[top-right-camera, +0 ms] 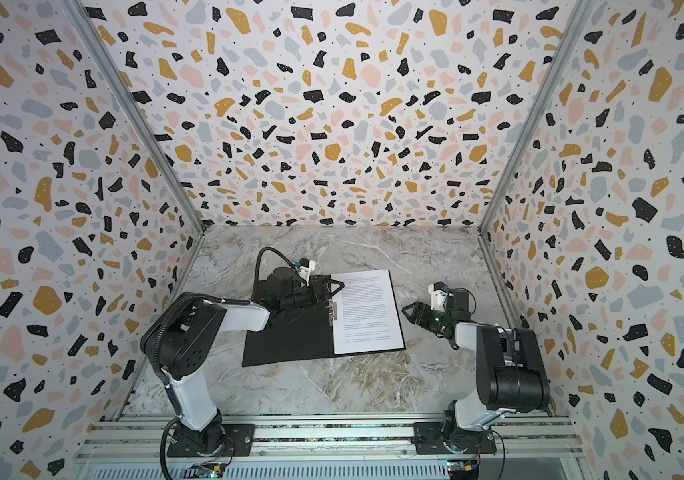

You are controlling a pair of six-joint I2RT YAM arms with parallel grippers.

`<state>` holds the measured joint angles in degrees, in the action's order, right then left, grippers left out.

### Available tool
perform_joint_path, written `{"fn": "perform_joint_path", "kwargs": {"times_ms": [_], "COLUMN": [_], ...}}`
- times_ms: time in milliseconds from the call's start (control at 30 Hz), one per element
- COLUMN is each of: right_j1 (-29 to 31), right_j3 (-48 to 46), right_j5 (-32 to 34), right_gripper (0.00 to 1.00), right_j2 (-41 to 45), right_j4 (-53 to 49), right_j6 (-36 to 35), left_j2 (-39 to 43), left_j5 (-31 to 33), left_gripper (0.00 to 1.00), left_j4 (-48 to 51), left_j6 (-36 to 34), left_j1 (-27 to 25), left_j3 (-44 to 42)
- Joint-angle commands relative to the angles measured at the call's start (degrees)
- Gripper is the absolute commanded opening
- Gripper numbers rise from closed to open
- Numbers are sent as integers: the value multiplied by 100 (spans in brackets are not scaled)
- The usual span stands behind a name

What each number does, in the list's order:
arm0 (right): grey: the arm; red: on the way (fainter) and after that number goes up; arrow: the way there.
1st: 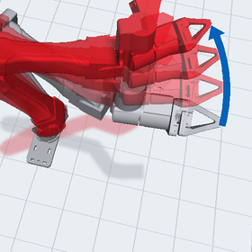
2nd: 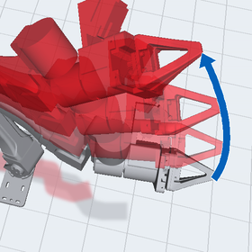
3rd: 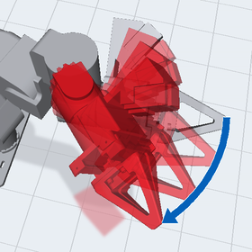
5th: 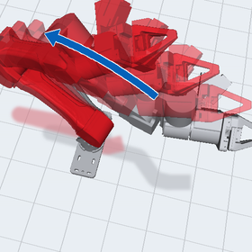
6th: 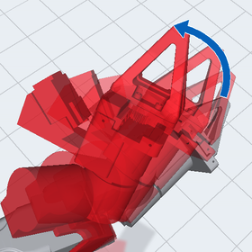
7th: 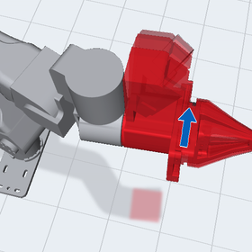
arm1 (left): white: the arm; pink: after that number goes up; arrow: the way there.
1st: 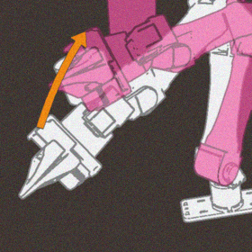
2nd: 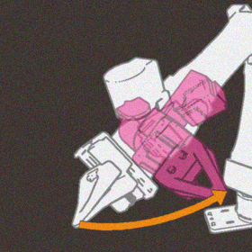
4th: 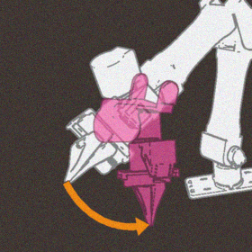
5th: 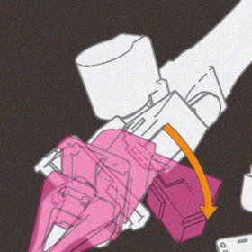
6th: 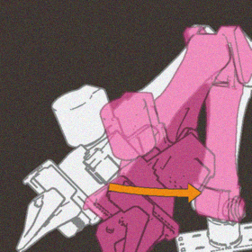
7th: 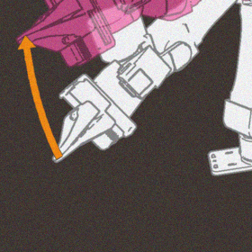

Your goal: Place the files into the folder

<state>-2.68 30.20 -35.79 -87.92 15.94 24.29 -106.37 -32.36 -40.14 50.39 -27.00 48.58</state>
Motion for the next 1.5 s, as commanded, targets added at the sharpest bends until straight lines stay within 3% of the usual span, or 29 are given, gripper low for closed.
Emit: {"fn": "perform_joint_path", "kwargs": {"times_ms": [0,367,667,933,1200,1467], "right_j1": [4,294,736,909,1104,1256], "right_j3": [-106,73,337,491,619,726], "right_j5": [55,-59,-17,57,107,125], "right_gripper": [73,72,71,70,69,69], "right_j2": [186,486,512,574,624,525], "right_j4": [-463,-557,-567,-752,-838,-807], "right_j6": [57,756,1189,1231,1400,1464], "left_j2": [193,305,193,-88,-294,-398], "left_j5": [-81,255,415,351,322,303], "left_gripper": [99,92,71,40,26,20], "left_j4": [-352,519,1164,1182,1228,1272], "left_j6": [-10,-169,-455,-389,-373,-389], "left_j1": [37,194,265,275,275,275], "left_j3": [-68,71,159,227,258,282]}}
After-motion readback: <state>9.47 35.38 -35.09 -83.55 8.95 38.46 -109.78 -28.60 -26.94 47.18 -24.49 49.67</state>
